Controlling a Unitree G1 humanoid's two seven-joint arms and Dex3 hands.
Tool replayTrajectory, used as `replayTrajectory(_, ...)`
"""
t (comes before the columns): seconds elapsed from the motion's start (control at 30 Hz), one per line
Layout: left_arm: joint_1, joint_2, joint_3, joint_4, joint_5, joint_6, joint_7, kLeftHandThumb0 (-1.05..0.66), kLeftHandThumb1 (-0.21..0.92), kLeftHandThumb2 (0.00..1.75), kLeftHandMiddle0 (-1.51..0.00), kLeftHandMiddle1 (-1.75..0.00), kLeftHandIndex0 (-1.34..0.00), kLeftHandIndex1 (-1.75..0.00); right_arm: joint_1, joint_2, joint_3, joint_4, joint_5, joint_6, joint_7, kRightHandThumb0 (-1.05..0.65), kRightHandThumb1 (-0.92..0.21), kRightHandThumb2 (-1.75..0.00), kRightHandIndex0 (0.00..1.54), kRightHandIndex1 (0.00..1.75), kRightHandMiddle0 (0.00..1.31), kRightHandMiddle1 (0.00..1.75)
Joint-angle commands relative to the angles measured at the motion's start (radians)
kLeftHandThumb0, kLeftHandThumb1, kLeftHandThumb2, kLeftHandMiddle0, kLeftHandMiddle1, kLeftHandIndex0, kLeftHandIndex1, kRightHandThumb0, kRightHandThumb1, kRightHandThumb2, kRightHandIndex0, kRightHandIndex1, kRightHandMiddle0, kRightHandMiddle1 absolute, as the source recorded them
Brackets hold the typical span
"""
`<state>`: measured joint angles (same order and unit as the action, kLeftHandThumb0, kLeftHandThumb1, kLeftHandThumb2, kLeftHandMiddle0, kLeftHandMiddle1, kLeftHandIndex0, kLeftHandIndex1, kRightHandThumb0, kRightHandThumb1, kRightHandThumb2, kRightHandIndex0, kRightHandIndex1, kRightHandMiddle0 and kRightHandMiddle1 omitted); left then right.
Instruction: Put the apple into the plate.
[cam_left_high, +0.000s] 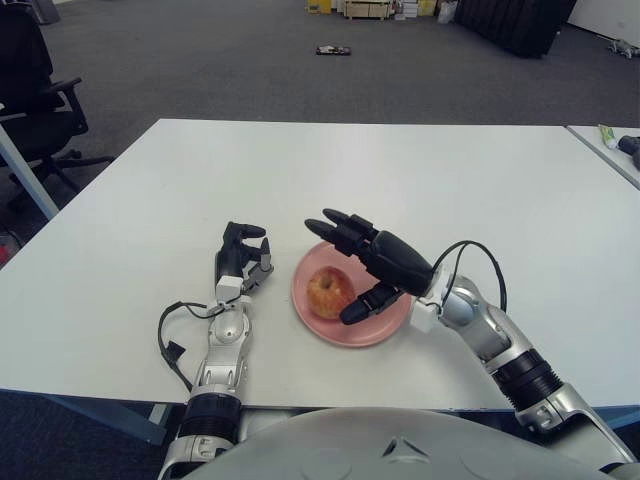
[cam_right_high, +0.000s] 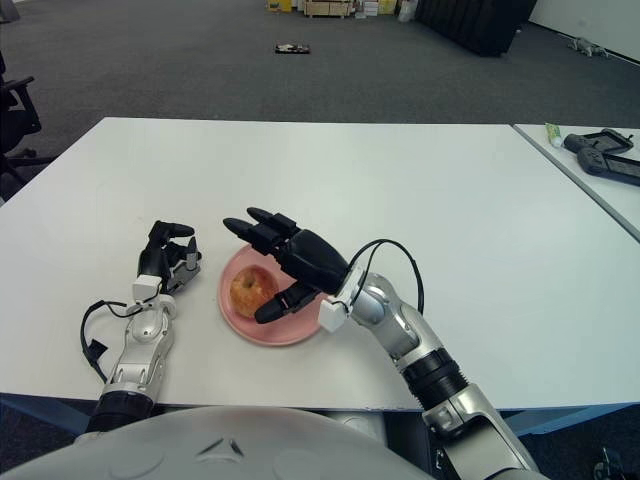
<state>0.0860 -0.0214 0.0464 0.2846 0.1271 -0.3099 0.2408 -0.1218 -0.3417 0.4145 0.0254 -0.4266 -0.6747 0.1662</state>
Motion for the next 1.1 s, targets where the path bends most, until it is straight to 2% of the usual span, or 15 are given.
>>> replayTrajectory(0.0, -0.003, 0.009, 0.0, 0.023, 0.003, -0.035, -0.005, -0.38, 0.74, 0.79, -0.62, -1.71, -0.31, -1.75, 0.011, -0.004, -0.035, -0.027, 0.064, 0.009, 0.014, -1.05, -0.92, -0.37, 0.0, 0.0, 0.0, 0.0)
replayTrajectory(0.07, -0.006, 0.01, 0.001, 0.037, -0.004, -0.068, -0.009, -0.37, 0.74, 0.79, -0.63, -1.72, -0.31, -1.75, 0.019, -0.002, -0.045, -0.031, 0.084, 0.017, 0.019, -1.05, -0.92, -0.39, 0.0, 0.0, 0.0, 0.0)
replayTrajectory(0.2, -0.022, 0.018, 0.006, 0.086, -0.026, -0.124, -0.036, -0.39, 0.67, 0.88, -0.68, -1.74, -0.35, -1.75, 0.049, -0.012, -0.091, -0.052, 0.148, 0.036, 0.03, -1.05, -0.92, -0.4, 0.0, 0.0, 0.0, 0.0)
replayTrajectory(0.23, -0.025, 0.019, 0.009, 0.096, -0.032, -0.133, -0.042, -0.39, 0.66, 0.89, -0.68, -1.74, -0.36, -1.75, 0.075, -0.005, -0.106, -0.072, 0.16, 0.056, 0.022, -1.05, -0.92, -0.41, 0.0, 0.0, 0.0, 0.0)
replayTrajectory(0.27, -0.026, 0.02, 0.01, 0.104, -0.036, -0.14, -0.046, -0.39, 0.64, 0.91, -0.69, -1.74, -0.37, -1.75, 0.094, 0.002, -0.117, -0.087, 0.168, 0.071, 0.017, -1.05, -0.92, -0.52, 0.0, 0.0, 0.0, 0.0)
replayTrajectory(0.4, -0.031, 0.02, 0.014, 0.12, -0.039, -0.155, -0.044, -0.4, 0.62, 0.95, -0.7, -1.75, -0.39, -1.75, 0.183, 0.059, -0.156, -0.124, 0.214, 0.151, -0.025, -1.05, -0.92, -0.74, 0.0, 0.0, 0.0, 0.0)
replayTrajectory(0.5, -0.036, 0.024, 0.015, 0.135, -0.028, -0.16, -0.034, -0.4, 0.6, 0.96, -0.72, -1.75, -0.39, -1.75, 0.205, 0.146, -0.197, -0.095, 0.256, 0.162, -0.103, -1.05, -0.92, -0.86, 0.05, 0.02, 0.01, 0.0)
replayTrajectory(0.57, -0.037, 0.026, 0.015, 0.141, -0.025, -0.163, -0.03, -0.4, 0.6, 0.96, -0.72, -1.75, -0.4, -1.75, 0.187, 0.192, -0.216, -0.044, 0.28, 0.128, -0.14, -1.05, -0.92, -0.88, 0.09, 0.08, 0.0, 0.19)
replayTrajectory(0.6, -0.038, 0.026, 0.015, 0.143, -0.024, -0.164, -0.029, -0.4, 0.6, 0.97, -0.72, -1.75, -0.4, -1.75, 0.174, 0.211, -0.225, -0.012, 0.286, 0.107, -0.156, -1.0, -0.92, -0.87, 0.11, 0.18, 0.0, 0.37)
replayTrajectory(0.63, -0.039, 0.027, 0.015, 0.145, -0.024, -0.165, -0.028, -0.4, 0.6, 0.97, -0.72, -1.75, -0.4, -1.75, 0.165, 0.229, -0.234, 0.01, 0.29, 0.089, -0.172, -0.98, -0.92, -0.87, 0.1, 0.24, 0.0, 0.44)
replayTrajectory(0.7, -0.04, 0.028, 0.015, 0.148, -0.023, -0.167, -0.027, -0.4, 0.6, 0.97, -0.73, -1.75, -0.4, -1.75, 0.163, 0.257, -0.246, 0.026, 0.3, 0.065, -0.194, -0.91, -0.92, -0.85, 0.07, 0.48, 0.0, 0.68)
replayTrajectory(0.77, -0.04, 0.028, 0.015, 0.15, -0.023, -0.169, -0.027, -0.4, 0.6, 0.97, -0.73, -1.75, -0.4, -1.75, 0.166, 0.289, -0.262, 0.04, 0.31, 0.04, -0.223, -0.87, -0.92, -0.84, 0.08, 0.63, 0.0, 0.84)
replayTrajectory(0.8, -0.041, 0.028, 0.015, 0.151, -0.023, -0.17, -0.028, -0.4, 0.6, 0.97, -0.73, -1.75, -0.4, -1.75, 0.166, 0.303, -0.27, 0.048, 0.313, 0.029, -0.236, -0.82, -0.92, -0.83, 0.1, 0.74, 0.0, 0.99)
replayTrajectory(0.9, -0.041, 0.029, 0.015, 0.154, -0.027, -0.172, -0.032, -0.4, 0.61, 0.95, -0.72, -1.75, -0.39, -1.75, 0.184, 0.364, -0.3, 0.08, 0.331, -0.037, -0.293, -0.72, -0.92, -0.82, 0.21, 0.95, 0.06, 1.24)
replayTrajectory(1.07, -0.042, 0.03, 0.015, 0.157, -0.027, -0.175, -0.033, -0.39, 0.63, 0.93, -0.71, -1.75, -0.38, -1.75, 0.176, 0.397, -0.343, 0.159, 0.349, -0.114, -0.324, -0.63, -0.92, -0.81, 0.32, 1.2, 0.19, 1.47)
